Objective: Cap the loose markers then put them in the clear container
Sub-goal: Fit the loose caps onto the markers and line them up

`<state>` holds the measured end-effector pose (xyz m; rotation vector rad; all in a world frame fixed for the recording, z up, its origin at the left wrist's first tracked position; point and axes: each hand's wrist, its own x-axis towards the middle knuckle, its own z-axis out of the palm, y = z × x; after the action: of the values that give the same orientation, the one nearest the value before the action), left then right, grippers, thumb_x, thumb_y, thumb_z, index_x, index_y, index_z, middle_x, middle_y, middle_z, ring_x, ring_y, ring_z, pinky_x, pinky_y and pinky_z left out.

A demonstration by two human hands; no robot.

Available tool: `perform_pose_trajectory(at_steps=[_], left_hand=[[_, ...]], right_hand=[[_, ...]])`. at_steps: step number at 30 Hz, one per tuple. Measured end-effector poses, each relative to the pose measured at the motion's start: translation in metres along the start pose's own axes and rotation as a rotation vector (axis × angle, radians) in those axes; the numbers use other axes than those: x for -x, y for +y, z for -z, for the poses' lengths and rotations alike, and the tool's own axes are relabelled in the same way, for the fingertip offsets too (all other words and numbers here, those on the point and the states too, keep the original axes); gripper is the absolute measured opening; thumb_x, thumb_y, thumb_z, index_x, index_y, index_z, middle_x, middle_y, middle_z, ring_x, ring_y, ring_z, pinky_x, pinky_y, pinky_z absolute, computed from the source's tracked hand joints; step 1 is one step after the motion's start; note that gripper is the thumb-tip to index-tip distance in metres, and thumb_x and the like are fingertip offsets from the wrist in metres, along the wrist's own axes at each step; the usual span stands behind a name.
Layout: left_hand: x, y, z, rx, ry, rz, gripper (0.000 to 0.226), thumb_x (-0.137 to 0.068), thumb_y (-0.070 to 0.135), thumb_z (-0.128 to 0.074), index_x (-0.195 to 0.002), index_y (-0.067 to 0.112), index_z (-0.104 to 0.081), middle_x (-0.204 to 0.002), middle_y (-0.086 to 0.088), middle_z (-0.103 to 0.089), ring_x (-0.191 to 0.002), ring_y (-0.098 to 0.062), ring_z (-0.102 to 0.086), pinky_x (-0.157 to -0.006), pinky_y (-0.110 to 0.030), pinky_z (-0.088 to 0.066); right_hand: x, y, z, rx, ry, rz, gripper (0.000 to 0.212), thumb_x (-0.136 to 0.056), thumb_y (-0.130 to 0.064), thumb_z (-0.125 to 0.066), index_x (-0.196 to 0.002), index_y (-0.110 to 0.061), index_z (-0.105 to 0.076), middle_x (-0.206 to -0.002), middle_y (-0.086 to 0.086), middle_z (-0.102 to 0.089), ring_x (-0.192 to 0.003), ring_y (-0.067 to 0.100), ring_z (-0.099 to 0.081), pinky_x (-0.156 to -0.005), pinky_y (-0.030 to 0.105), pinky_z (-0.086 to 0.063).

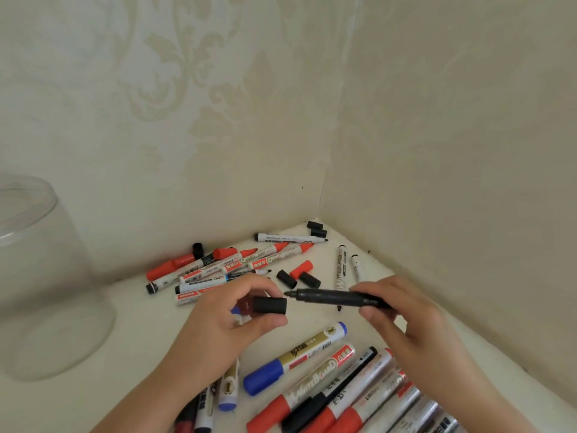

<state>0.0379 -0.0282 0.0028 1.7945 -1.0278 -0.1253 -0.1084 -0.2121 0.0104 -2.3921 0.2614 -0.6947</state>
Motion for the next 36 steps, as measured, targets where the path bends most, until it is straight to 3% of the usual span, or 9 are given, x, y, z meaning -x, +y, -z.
perform_pose_trajectory(at_steps=[4, 13, 19, 21, 23, 28, 32, 36], left_hand=[[0.002, -0.003, 0.003, 0.042, 0.064, 0.048, 0.033, -0.056, 0.046, -0.067, -0.088, 0.045, -0.058, -0.090, 0.026, -0.064, -0.088, 0.001, -0.061, -0.072, -0.013, -0.046], [0.003, 0.000, 0.001, 0.118, 0.076, 0.062, 0.030, -0.053, 0.042, -0.070, -0.081, 0.038, -0.060, -0.082, 0.021, -0.068, -0.078, 0.001, -0.063, -0.071, -0.008, -0.045], [0.006, 0.002, -0.003, -0.044, -0.053, -0.025, 0.022, -0.061, 0.051, -0.062, -0.077, 0.035, -0.059, -0.084, 0.029, -0.064, -0.083, 0.006, -0.059, -0.074, -0.003, -0.038], [0.007, -0.001, -0.003, -0.132, -0.098, -0.067, 0.026, -0.070, 0.062, -0.055, -0.082, 0.040, -0.055, -0.083, 0.028, -0.062, -0.083, 0.006, -0.056, -0.070, -0.003, -0.039], [0.005, -0.004, -0.004, -0.254, -0.140, -0.131, 0.034, -0.076, 0.066, -0.038, -0.090, 0.039, -0.054, -0.067, 0.020, -0.057, -0.081, 0.005, -0.054, -0.065, -0.004, -0.039], [0.007, -0.007, -0.006, -0.371, -0.158, -0.204, 0.053, -0.078, 0.073, -0.012, -0.089, 0.037, -0.049, -0.063, 0.021, -0.046, -0.085, 0.002, -0.049, -0.075, -0.007, -0.038], [0.009, -0.005, -0.008, -0.390, -0.194, -0.181, 0.068, -0.073, 0.078, -0.009, -0.093, 0.031, -0.053, -0.063, 0.019, -0.044, -0.084, 0.008, -0.047, -0.073, -0.007, -0.038], [0.009, -0.004, -0.008, -0.397, -0.213, -0.162, 0.056, -0.076, 0.071, -0.017, -0.095, 0.031, -0.052, -0.065, 0.021, -0.043, -0.083, 0.009, -0.046, -0.062, -0.010, -0.037]], right_hand=[[0.000, 0.001, 0.001, -0.013, 0.059, 0.022, 0.024, -0.083, -0.023, -0.056, -0.096, -0.042, -0.062, -0.091, -0.020, -0.060, -0.083, 0.006, -0.056, -0.074, 0.006, -0.039], [0.002, 0.005, 0.001, 0.031, 0.046, 0.056, 0.019, -0.087, -0.029, -0.057, -0.100, -0.043, -0.060, -0.093, -0.021, -0.059, -0.086, 0.004, -0.054, -0.074, 0.008, -0.040], [0.004, -0.001, -0.008, 0.101, -0.006, 0.128, 0.025, -0.086, -0.037, -0.045, -0.108, -0.038, -0.058, -0.097, -0.025, -0.054, -0.092, -0.001, -0.052, -0.079, 0.006, -0.037], [0.005, -0.003, -0.008, 0.071, -0.026, 0.127, 0.025, -0.087, -0.037, -0.045, -0.108, -0.035, -0.059, -0.093, -0.024, -0.053, -0.088, 0.001, -0.054, -0.076, 0.007, -0.038], [0.005, -0.004, -0.008, 0.040, -0.063, 0.126, 0.027, -0.087, -0.037, -0.045, -0.108, -0.032, -0.061, -0.087, -0.023, -0.052, -0.079, 0.001, -0.054, -0.070, 0.006, -0.038], [0.004, -0.007, -0.005, -0.053, -0.142, 0.063, 0.028, -0.083, -0.049, -0.043, -0.101, -0.041, -0.062, -0.076, -0.012, -0.055, -0.063, 0.009, -0.051, -0.057, 0.012, -0.039], [0.005, -0.008, -0.002, -0.094, -0.181, 0.026, 0.021, -0.083, -0.047, -0.048, -0.097, -0.042, -0.063, -0.069, -0.011, -0.056, -0.056, 0.005, -0.048, -0.052, 0.010, -0.036], [0.005, -0.011, -0.001, -0.115, -0.199, -0.002, 0.018, -0.084, -0.041, -0.051, -0.096, -0.041, -0.063, -0.067, -0.013, -0.057, -0.055, 0.004, -0.047, -0.052, 0.010, -0.035]])
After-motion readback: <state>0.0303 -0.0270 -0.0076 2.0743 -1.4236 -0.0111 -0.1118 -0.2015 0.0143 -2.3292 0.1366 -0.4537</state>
